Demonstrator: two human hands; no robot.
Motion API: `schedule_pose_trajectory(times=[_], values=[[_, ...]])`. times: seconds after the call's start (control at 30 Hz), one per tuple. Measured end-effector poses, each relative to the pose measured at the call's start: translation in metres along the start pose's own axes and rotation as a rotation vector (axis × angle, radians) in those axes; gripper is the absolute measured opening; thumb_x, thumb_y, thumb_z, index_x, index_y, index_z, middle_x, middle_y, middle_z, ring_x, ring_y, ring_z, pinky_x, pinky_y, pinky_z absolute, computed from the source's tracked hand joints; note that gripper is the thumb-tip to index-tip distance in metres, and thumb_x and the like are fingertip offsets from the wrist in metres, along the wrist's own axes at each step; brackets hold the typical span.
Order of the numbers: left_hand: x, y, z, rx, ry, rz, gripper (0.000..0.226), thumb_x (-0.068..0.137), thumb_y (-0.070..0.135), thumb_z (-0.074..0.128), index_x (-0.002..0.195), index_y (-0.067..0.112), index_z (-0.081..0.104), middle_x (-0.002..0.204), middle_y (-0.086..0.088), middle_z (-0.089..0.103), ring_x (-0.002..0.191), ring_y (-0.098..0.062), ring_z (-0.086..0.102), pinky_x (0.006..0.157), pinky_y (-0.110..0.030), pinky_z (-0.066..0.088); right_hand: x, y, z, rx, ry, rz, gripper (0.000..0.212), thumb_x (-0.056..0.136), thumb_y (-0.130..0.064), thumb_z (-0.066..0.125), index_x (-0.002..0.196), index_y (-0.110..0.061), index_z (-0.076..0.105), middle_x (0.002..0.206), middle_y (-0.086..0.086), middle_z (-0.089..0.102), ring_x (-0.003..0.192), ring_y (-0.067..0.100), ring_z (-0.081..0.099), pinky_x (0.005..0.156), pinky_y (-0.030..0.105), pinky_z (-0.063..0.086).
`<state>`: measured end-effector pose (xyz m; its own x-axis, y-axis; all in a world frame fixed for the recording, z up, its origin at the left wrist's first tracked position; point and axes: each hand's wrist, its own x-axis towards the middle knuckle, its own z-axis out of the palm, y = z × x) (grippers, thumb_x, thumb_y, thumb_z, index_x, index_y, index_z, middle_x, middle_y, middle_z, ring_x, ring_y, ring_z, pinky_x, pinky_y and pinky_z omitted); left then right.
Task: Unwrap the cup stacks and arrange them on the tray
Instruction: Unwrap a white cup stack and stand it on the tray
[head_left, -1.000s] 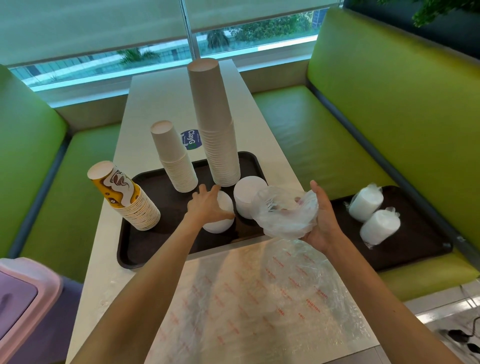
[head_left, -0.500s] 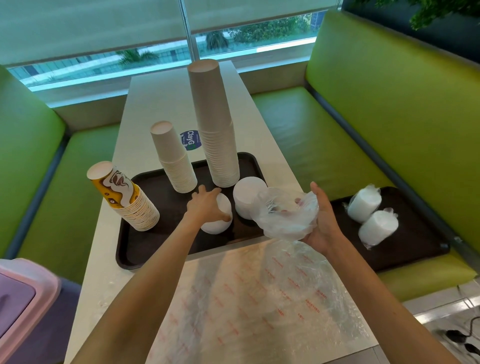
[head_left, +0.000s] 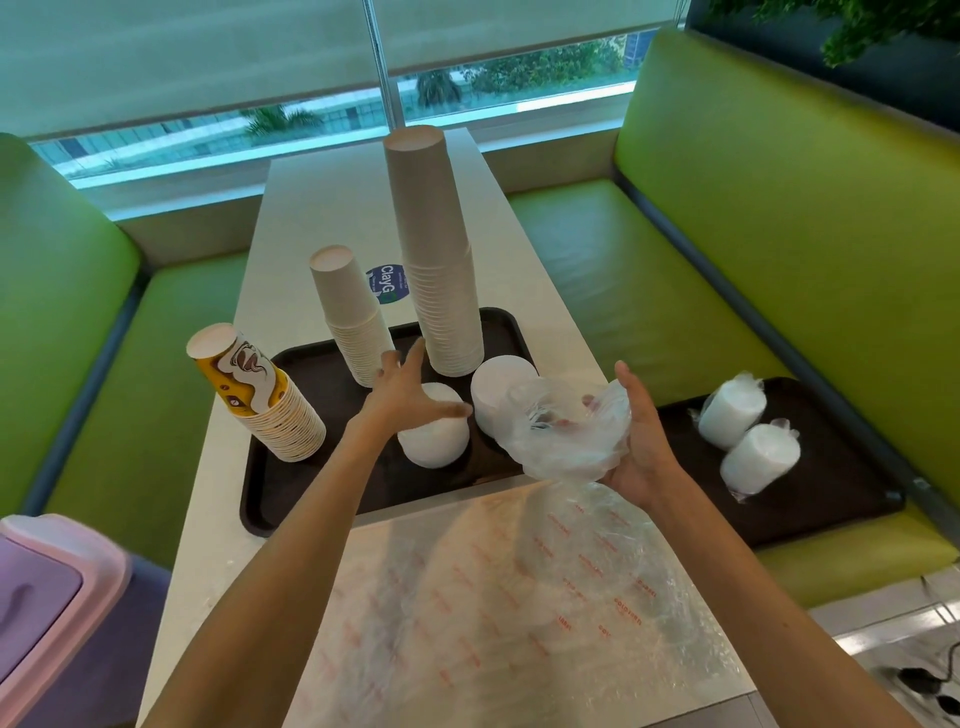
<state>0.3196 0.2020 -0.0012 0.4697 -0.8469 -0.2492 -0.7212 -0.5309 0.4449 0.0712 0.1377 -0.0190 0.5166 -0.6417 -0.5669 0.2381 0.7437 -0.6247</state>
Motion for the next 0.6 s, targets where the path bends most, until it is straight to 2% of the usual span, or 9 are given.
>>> schedule_pose_trajectory(times=[0.1,0.17,0.2,0.27,0.33,0.43,0.5,0.6], values=[[-0.020,0.017,-0.019,-0.265,0.273,0.109,0.078,0.080,0.036,0.074,0.144,0.017,0.033,0.146,-0.013,0.035,0.130,-0.026,0.041,0.109,-0.042,0.035,-0.004,0.000,0.009,-0.077,-0.031,-0.031,0.075,0.072,-0.066,0.055,0.123,-0.011,0.053,0.104,0.009,0.071,0.088,0.023,0.071,0.076,0.037,0.057],[-0.039,0.034,-0.026,-0.469,0.415,0.221,0.046,0.085,0.025,0.070,0.127,0.014,0.053,0.126,-0.008,0.057,0.103,-0.011,0.058,0.094,-0.028,0.048,-0.006,0.000,0.016,-0.120,-0.107,-0.038,0.064,0.074,-0.066,0.049,0.109,-0.013,0.059,0.089,0.006,0.074,0.082,0.019,0.071,0.076,0.035,0.056],[-0.049,0.043,-0.027,-0.566,0.415,0.280,0.031,0.087,0.022,0.068,0.115,0.015,0.059,0.113,-0.005,0.064,0.089,-0.004,0.060,0.084,-0.022,0.051,-0.008,0.000,0.021,-0.154,-0.127,-0.040,0.066,0.072,-0.068,0.047,0.107,-0.013,0.059,0.091,0.007,0.073,0.085,0.020,0.070,0.077,0.034,0.056],[-0.067,0.054,-0.022,-0.696,0.299,0.374,0.012,0.087,0.020,0.068,0.098,0.021,0.064,0.093,0.002,0.069,0.076,-0.003,0.062,0.076,-0.025,0.053,-0.009,0.004,0.030,-0.188,-0.137,-0.049,0.073,0.071,-0.071,0.044,0.110,-0.011,0.059,0.102,0.011,0.070,0.092,0.023,0.067,0.081,0.035,0.054],[-0.082,0.060,-0.011,-0.732,0.171,0.409,0.010,0.084,0.023,0.071,0.092,0.025,0.066,0.086,0.006,0.070,0.076,-0.011,0.066,0.076,-0.031,0.055,-0.008,0.009,0.038,-0.247,-0.139,-0.067,0.085,0.075,-0.079,0.040,0.123,-0.010,0.056,0.113,0.012,0.067,0.102,0.023,0.065,0.090,0.040,0.053],[-0.101,0.069,0.008,-0.730,0.073,0.392,0.017,0.082,0.020,0.073,0.098,0.017,0.067,0.089,0.001,0.070,0.078,-0.009,0.067,0.077,-0.023,0.056,-0.003,0.017,0.041,-0.356,-0.170,-0.032,0.124,0.046,-0.098,0.048,0.144,-0.024,0.040,0.131,0.012,0.060,0.118,0.028,0.060,0.104,0.051,0.044],[-0.109,0.070,0.018,-0.763,0.054,0.363,0.022,0.079,0.021,0.075,0.099,0.017,0.067,0.093,0.001,0.070,0.081,-0.008,0.068,0.077,-0.020,0.055,-0.002,0.020,0.040,-0.398,-0.163,-0.026,0.130,0.038,-0.100,0.047,0.145,-0.027,0.039,0.130,0.011,0.061,0.114,0.027,0.062,0.099,0.050,0.048],[-0.112,0.068,0.026,-0.821,0.060,0.320,0.022,0.079,0.023,0.074,0.100,0.019,0.067,0.096,0.003,0.070,0.084,-0.010,0.069,0.079,-0.026,0.057,-0.004,0.023,0.041,-0.443,-0.175,-0.065,0.125,0.043,-0.098,0.045,0.140,-0.020,0.047,0.124,0.011,0.065,0.108,0.024,0.066,0.090,0.044,0.055]])
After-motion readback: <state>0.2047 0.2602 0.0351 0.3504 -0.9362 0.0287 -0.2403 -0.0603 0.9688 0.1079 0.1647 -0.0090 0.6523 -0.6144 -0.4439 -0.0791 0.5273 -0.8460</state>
